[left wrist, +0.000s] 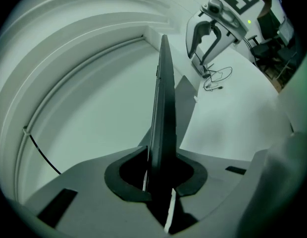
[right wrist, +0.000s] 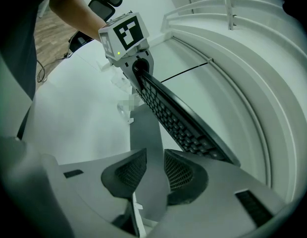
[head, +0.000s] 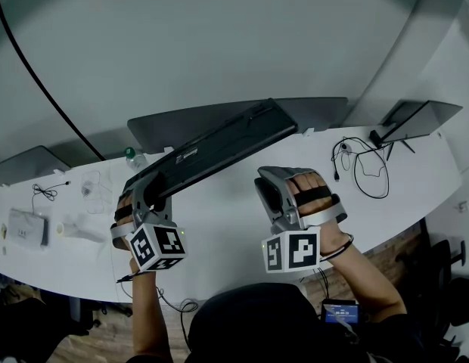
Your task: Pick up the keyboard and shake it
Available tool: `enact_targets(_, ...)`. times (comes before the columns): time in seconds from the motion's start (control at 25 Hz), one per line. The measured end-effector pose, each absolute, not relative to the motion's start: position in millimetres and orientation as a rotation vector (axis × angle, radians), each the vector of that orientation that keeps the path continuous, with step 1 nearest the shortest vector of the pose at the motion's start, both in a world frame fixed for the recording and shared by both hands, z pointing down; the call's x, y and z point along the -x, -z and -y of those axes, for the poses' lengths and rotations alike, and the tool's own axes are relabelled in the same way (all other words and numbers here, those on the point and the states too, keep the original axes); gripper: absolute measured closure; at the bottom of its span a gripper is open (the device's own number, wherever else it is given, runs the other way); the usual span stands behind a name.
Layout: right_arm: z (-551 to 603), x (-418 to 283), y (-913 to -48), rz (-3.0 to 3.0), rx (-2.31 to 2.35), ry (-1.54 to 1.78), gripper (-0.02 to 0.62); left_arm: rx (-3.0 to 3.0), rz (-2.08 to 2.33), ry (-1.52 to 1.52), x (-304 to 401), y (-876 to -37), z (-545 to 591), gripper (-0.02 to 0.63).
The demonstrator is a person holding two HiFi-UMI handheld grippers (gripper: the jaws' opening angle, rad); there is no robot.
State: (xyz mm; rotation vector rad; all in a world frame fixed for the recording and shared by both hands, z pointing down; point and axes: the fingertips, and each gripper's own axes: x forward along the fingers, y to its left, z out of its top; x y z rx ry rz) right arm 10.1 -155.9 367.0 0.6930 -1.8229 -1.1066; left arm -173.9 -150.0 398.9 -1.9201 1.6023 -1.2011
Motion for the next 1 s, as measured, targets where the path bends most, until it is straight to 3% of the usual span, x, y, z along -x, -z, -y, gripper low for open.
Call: enact_targets(1.0, 170, -4, -348, 2.118, -0.758, 0.824, 0.474, 2.536, -1.61, 0.487, 114, -356, 136, 0.512)
